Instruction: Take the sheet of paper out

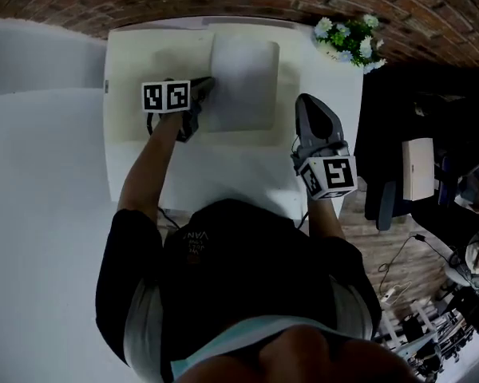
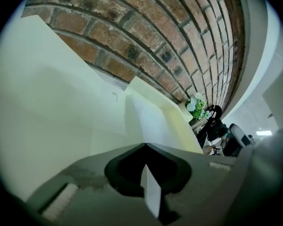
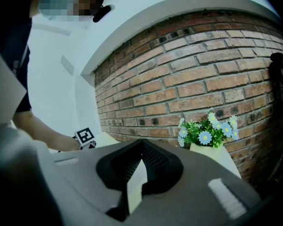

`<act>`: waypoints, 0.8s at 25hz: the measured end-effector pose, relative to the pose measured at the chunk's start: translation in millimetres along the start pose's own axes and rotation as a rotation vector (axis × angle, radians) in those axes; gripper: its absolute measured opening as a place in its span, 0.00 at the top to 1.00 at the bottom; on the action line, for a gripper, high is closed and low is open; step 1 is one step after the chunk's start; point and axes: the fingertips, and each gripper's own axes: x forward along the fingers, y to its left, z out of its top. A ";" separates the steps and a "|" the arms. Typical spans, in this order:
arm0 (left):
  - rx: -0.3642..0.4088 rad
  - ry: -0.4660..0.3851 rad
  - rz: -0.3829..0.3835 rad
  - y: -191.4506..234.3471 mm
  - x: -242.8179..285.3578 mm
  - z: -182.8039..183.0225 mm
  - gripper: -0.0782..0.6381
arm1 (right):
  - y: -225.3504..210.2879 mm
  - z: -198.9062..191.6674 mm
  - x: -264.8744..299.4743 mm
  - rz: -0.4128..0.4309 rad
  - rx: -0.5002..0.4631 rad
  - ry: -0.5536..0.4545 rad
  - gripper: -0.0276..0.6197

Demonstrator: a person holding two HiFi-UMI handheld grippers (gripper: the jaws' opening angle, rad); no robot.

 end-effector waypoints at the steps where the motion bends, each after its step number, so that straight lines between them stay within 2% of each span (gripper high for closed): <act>1: 0.000 -0.006 -0.004 -0.2 -1.9 0.4 0.89 | 2.3 -0.3 0.2 0.004 0.001 0.000 0.95; 20: 0.011 -0.110 -0.001 10.6 -67.5 4.2 0.89 | 45.4 0.7 0.1 0.072 -0.027 0.014 0.96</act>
